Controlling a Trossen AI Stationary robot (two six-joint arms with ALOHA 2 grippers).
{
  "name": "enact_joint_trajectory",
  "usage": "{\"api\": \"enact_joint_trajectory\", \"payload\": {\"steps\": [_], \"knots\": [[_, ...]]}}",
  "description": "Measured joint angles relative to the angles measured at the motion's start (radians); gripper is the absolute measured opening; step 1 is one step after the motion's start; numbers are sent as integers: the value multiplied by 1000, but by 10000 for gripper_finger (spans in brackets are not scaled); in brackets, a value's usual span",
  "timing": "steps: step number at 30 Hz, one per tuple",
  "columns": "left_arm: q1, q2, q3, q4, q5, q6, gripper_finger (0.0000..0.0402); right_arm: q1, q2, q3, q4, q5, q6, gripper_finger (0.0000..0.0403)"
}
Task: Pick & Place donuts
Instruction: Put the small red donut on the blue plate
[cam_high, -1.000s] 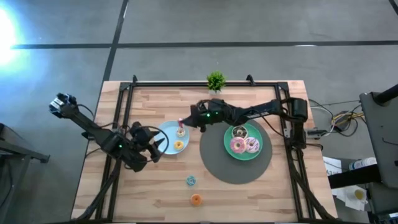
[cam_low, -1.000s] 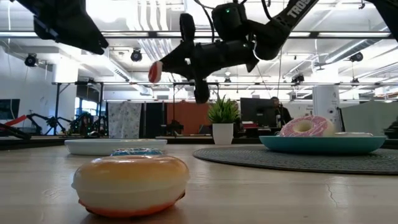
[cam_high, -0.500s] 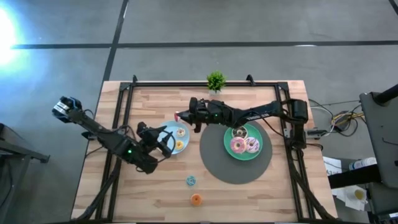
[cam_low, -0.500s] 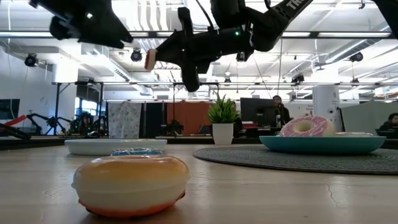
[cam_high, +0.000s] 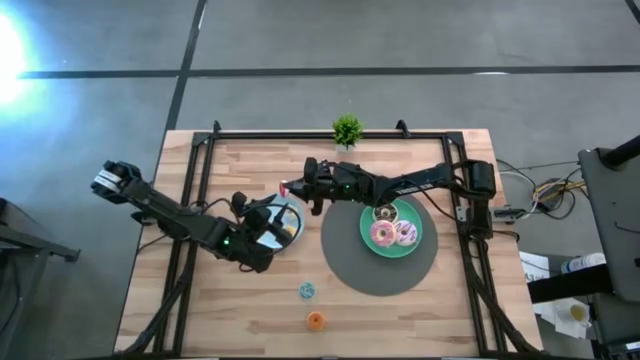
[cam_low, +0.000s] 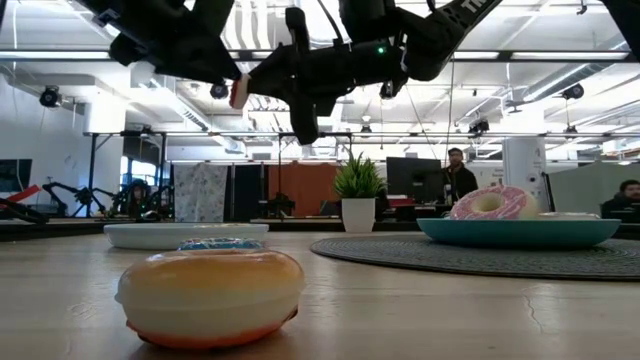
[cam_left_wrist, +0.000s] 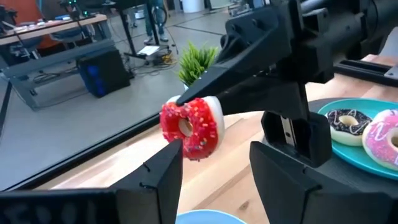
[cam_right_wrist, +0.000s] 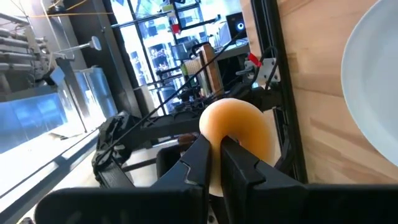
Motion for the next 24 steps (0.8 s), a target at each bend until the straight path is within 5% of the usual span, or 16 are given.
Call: {"api": "enact_joint_trajectory", "payload": {"steps": [19,24], "knots": [[81,33,8,7,21,54,160,4,0,5,-3,-22,-21,18],[85,32,14,7,64,63,125,4,0,5,-5,-23,-67,27]]}}
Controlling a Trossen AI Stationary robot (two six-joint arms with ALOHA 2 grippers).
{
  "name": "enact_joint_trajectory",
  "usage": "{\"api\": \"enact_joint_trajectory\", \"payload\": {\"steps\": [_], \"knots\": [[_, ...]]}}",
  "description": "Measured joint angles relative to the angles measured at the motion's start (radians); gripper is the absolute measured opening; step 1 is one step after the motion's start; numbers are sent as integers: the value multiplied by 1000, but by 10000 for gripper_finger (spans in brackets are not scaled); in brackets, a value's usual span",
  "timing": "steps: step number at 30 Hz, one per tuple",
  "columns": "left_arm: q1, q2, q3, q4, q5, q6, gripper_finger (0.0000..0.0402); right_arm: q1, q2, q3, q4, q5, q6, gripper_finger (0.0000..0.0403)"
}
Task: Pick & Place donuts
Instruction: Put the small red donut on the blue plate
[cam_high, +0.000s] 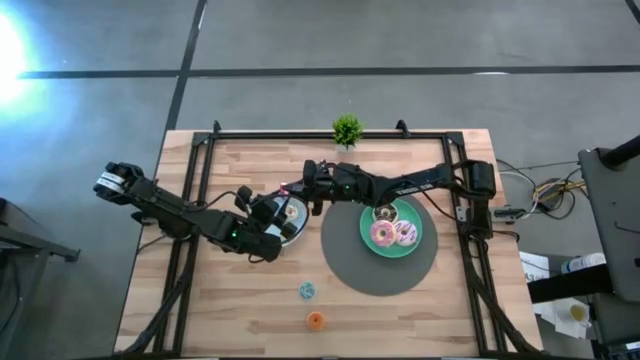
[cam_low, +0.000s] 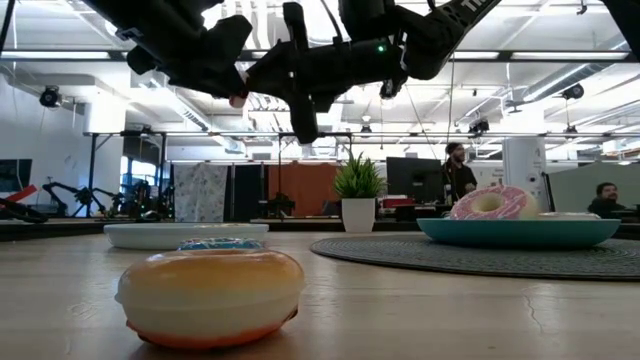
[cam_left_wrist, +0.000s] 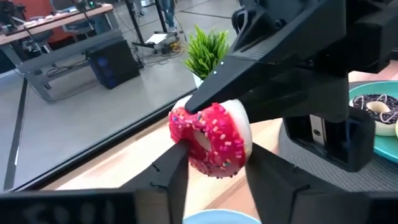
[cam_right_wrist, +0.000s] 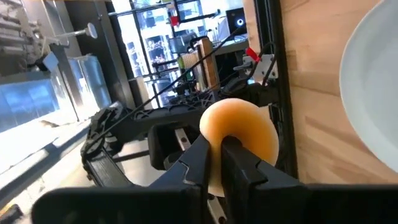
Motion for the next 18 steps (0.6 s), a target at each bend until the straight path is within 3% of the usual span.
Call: {"api": "enact_joint_trajectory", "payload": {"steps": [8,13,18], "knots": [[0,0,0,-7,21,1,13,0,0,0,-44,3,-82,82],[0,0,5,-37,25,2,4,-4,0,0,-53,-36,-199,124],[0,-2,6,-125,58,-8,3,-32,0,-2,-74,-153,-357,163]]}}
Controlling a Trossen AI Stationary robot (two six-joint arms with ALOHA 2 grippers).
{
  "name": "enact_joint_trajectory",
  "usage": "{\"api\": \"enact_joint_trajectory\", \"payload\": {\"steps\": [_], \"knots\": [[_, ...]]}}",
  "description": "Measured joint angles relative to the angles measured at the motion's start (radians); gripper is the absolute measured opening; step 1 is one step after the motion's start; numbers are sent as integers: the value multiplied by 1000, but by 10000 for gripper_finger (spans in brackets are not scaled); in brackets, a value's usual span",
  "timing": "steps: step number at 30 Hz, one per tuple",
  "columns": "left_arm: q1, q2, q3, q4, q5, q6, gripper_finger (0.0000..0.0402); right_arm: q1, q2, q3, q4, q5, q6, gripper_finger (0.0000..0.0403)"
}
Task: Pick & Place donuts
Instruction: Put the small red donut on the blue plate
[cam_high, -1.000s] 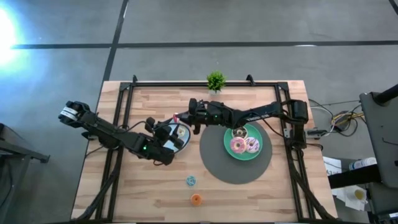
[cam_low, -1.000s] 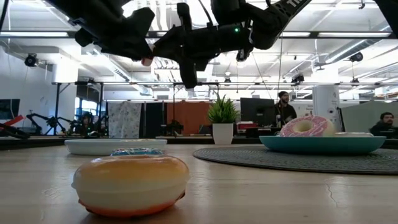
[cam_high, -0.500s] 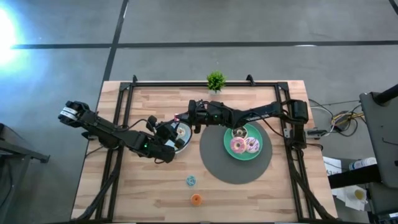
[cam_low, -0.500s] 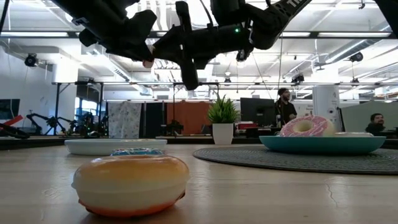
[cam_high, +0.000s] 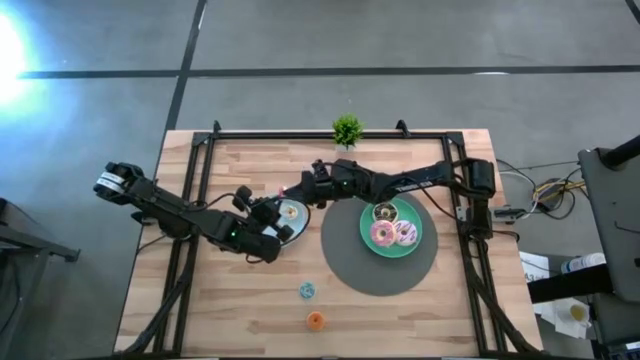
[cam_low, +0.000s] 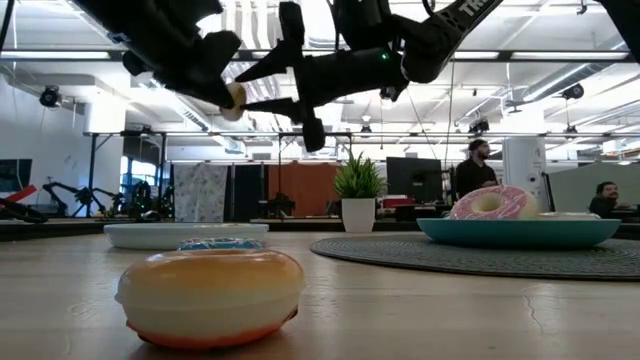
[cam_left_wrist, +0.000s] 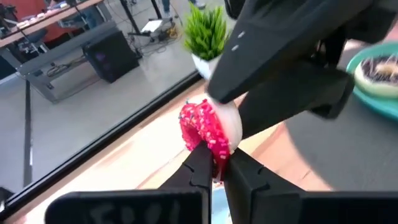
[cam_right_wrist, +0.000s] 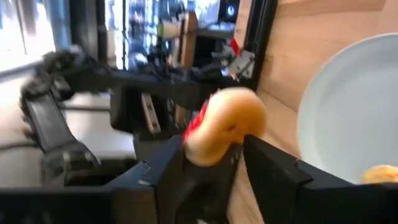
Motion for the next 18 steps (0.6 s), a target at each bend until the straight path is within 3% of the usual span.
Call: {"api": "enact_joint_trajectory", "payload": {"steps": [10,13,18], "knots": [[-1,0,-29,-325,165,-139,3,-73,-57,-1,-127,-148,-196,203],[0,0,-73,-298,250,-46,3,-94,-115,-1,-222,-149,-288,203],[9,0,-164,-63,394,248,3,-117,-228,-1,-420,-139,-447,203]]}}
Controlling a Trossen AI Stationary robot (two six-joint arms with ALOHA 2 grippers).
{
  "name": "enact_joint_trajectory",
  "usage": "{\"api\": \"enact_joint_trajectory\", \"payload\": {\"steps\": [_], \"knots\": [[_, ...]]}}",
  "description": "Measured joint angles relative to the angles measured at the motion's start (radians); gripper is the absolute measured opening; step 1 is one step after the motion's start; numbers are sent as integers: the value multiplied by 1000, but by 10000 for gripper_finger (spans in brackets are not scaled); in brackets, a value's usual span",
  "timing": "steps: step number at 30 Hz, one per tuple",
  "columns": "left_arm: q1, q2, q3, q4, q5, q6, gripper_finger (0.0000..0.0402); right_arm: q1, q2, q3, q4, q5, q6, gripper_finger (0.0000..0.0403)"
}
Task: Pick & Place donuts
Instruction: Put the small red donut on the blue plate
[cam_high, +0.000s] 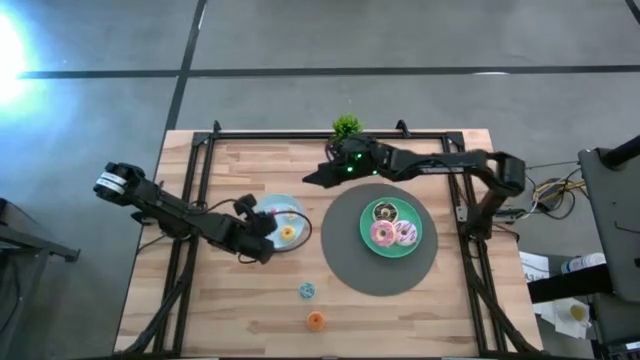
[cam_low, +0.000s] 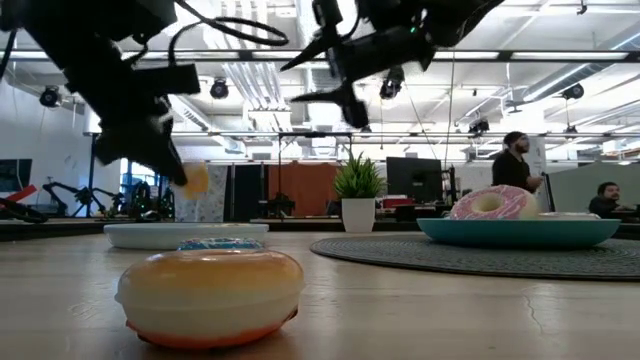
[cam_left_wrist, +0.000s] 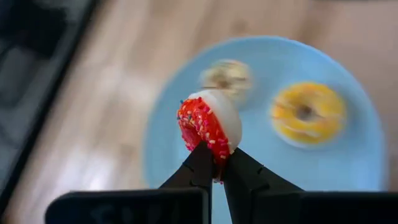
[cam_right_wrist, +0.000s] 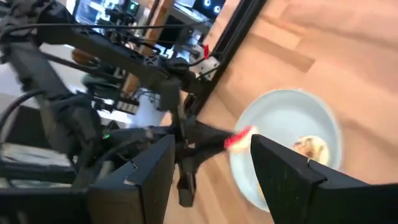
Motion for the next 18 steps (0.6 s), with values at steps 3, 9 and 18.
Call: {"api": "enact_joint_trajectory", "payload": {"steps": [3,9,18], "knots": [[42,4,-44,83,86,111,3,-4,-63,0,-88,10,-64,203],[201,6,-69,87,144,151,2,-4,-162,0,-194,113,-137,203],[354,6,-27,90,248,368,2,-3,-207,-37,-244,132,-137,203]]}}
